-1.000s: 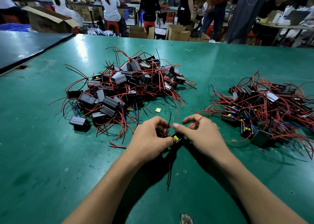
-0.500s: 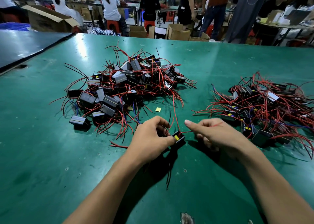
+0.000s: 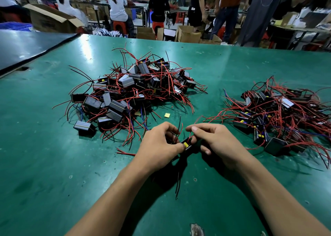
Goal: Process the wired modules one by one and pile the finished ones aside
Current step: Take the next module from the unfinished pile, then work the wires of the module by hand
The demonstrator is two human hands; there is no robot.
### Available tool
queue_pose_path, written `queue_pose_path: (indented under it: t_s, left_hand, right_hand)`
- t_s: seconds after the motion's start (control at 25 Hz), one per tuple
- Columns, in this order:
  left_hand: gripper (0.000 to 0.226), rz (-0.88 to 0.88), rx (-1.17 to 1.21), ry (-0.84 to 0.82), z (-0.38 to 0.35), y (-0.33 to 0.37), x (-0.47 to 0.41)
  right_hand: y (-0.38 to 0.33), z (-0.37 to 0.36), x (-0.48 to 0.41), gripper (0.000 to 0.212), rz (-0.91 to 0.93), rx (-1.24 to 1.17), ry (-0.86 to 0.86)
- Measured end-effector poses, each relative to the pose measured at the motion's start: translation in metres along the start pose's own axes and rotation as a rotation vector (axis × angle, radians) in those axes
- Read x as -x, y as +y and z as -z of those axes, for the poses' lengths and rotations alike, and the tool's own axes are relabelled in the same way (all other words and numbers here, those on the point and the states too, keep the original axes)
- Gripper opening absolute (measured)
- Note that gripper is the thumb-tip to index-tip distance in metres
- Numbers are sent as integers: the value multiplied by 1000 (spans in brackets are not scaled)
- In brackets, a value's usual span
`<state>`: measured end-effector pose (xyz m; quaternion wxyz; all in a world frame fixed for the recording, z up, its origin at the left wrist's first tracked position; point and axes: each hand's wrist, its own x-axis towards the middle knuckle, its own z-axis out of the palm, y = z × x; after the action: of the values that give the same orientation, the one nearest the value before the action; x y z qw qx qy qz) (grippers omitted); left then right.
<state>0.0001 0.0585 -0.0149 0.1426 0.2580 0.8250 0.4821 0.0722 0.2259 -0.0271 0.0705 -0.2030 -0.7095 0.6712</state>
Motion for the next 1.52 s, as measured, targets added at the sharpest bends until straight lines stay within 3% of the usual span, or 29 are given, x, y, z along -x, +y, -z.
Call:
queue_pose_path:
  t_s: [0.12, 0.32, 0.48, 0.68, 0.8, 0.92, 1.04, 1.24, 1.4, 1.52]
  left_hand:
    - [30, 5, 14, -6, 0, -1, 0]
    - [31, 7, 23, -12, 1, 0, 1]
    - [31, 21, 42, -18, 1, 2, 1]
    - [32, 19, 44, -21, 2, 1, 1]
    - [30, 33, 102, -16, 6, -1, 0]
    - [19, 66, 194, 20, 9, -2, -2]
    - [10, 57, 237, 90, 14, -3, -5]
    - [8, 58, 268, 174, 19, -6, -7]
    - [9, 12, 180, 97, 21, -8, -7]
    - [11, 5, 171, 38, 23, -8, -7]
  right_hand:
    - [-2, 7, 3, 15, 8, 153, 82]
    - [-4, 11, 4, 10, 162, 677, 239]
    - [1, 6, 6, 12, 207, 814, 237]
    - [1, 12, 6, 19, 350, 952, 111]
    - [-4, 16, 7, 24, 454, 937, 100]
    - [-13, 8, 18, 18, 632, 738, 167]
    - [-20, -8, 27, 16, 694, 544, 52]
    - [-17, -8, 24, 25, 663, 813, -184]
    - [-17, 6, 20, 10, 576, 890, -123]
    - [-21, 18, 18, 12, 485, 902, -75]
